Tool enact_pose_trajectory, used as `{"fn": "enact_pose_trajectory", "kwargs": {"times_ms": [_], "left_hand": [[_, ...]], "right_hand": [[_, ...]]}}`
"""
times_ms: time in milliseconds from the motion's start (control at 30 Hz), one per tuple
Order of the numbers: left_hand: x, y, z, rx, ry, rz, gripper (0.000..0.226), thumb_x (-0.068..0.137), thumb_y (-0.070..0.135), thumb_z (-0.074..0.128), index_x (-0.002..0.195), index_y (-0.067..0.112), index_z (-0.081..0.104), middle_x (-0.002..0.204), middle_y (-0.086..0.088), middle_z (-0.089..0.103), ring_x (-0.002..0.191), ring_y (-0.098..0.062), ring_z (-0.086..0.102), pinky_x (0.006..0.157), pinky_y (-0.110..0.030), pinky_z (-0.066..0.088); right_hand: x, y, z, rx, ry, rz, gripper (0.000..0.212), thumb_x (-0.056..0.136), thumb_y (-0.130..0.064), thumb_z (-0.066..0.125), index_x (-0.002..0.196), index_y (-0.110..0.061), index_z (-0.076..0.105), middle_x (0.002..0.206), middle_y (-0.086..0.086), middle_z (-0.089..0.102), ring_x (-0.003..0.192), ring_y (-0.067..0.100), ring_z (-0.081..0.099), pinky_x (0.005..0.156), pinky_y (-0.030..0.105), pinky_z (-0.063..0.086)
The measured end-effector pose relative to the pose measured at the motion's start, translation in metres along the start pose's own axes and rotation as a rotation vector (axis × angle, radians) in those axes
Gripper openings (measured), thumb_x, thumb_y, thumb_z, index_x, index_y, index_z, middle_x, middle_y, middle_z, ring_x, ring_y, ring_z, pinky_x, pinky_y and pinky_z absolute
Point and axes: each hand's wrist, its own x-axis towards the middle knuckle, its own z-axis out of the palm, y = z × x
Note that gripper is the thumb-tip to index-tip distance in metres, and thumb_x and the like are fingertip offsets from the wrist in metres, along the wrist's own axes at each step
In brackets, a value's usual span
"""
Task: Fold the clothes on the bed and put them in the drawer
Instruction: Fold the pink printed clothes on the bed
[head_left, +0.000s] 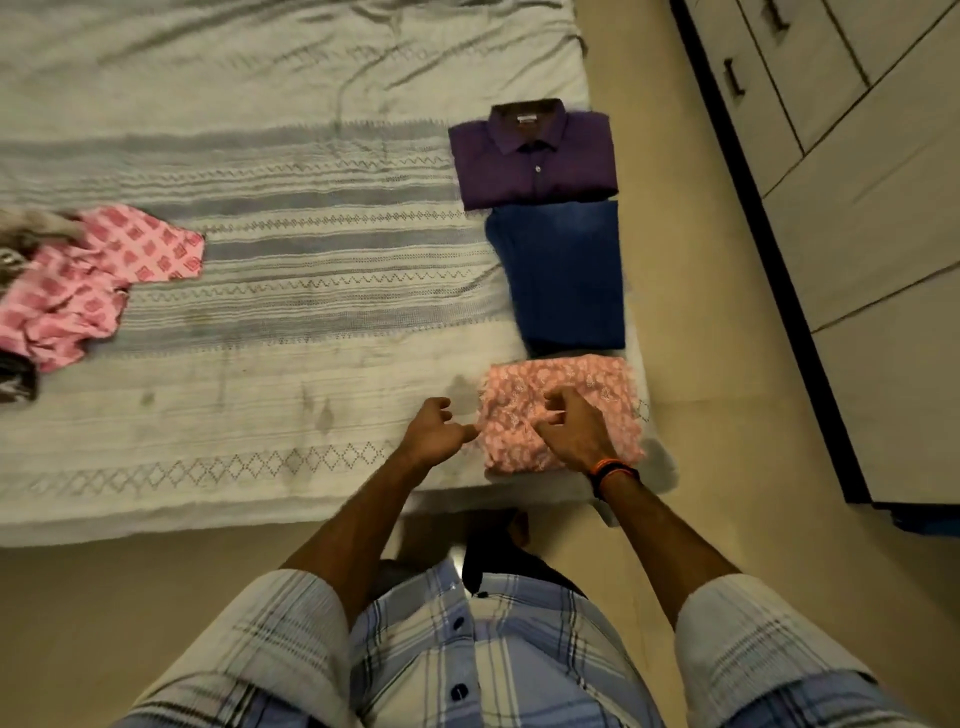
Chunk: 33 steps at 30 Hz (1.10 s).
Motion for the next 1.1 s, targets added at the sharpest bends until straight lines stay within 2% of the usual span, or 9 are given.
{"fn": "enact_pose_trajectory", "kwargs": {"times_ms": [133, 333, 667, 833, 1000, 1100], "left_hand": [[-0.019, -0.018, -0.057, -0.046, 0.084, 0.036, 0.07, 0.084, 0.02, 0.076, 0.142, 0.01, 0.038, 0.142, -0.012, 0.049, 0.123, -0.027, 0.053, 0.1, -0.044, 0.049], [-0.051, -0.071, -0.153, -0.133, 0.188, 0.061, 0.062, 0.086, 0.019, 0.075, 0.138, 0.01, 0.043, 0.138, -0.011, 0.052, 0.121, -0.026, 0.055, 0.103, -0.046, 0.047], [-0.103, -0.171, -0.295, -0.309, 0.351, 0.038, 0.052, 0.085, 0.015, 0.075, 0.13, 0.011, 0.05, 0.128, -0.009, 0.056, 0.101, -0.019, 0.059, 0.097, -0.04, 0.051], [-0.104, -0.196, -0.356, -0.404, 0.432, 0.011, 0.049, 0.085, 0.013, 0.075, 0.128, 0.011, 0.051, 0.129, -0.011, 0.056, 0.112, -0.023, 0.058, 0.1, -0.042, 0.049], [-0.087, -0.212, -0.419, -0.423, 0.497, -0.036, 0.048, 0.085, 0.015, 0.075, 0.128, 0.011, 0.053, 0.127, -0.009, 0.057, 0.114, -0.024, 0.058, 0.1, -0.043, 0.05], [-0.069, -0.213, -0.458, -0.431, 0.544, -0.038, 0.048, 0.085, 0.015, 0.075, 0.128, 0.009, 0.054, 0.126, -0.01, 0.059, 0.113, -0.024, 0.059, 0.099, -0.042, 0.051]], "right_hand": [[-0.015, -0.045, 0.035, -0.025, -0.028, -0.099, 0.046, 0.088, -0.013, 0.07, 0.131, -0.009, 0.053, 0.128, 0.007, 0.06, 0.1, 0.012, 0.054, 0.086, 0.023, 0.046], [-0.049, -0.109, 0.113, -0.047, -0.071, -0.202, 0.045, 0.088, -0.017, 0.071, 0.13, -0.011, 0.053, 0.125, 0.006, 0.061, 0.096, 0.016, 0.059, 0.082, 0.031, 0.056], [-0.097, -0.211, 0.248, -0.134, -0.211, -0.372, 0.044, 0.088, -0.019, 0.072, 0.128, -0.01, 0.054, 0.122, 0.007, 0.061, 0.095, 0.018, 0.061, 0.079, 0.026, 0.051], [-0.088, -0.262, 0.303, -0.19, -0.287, -0.426, 0.043, 0.089, -0.02, 0.071, 0.128, -0.01, 0.054, 0.122, 0.007, 0.061, 0.093, 0.016, 0.06, 0.076, 0.021, 0.047], [-0.062, -0.315, 0.359, -0.223, -0.346, -0.459, 0.043, 0.089, -0.019, 0.071, 0.128, -0.01, 0.054, 0.123, 0.008, 0.062, 0.094, 0.018, 0.061, 0.083, 0.028, 0.052], [-0.039, -0.347, 0.389, -0.222, -0.384, -0.491, 0.042, 0.089, -0.019, 0.071, 0.127, -0.01, 0.055, 0.121, 0.007, 0.062, 0.092, 0.017, 0.06, 0.081, 0.029, 0.052]]}}
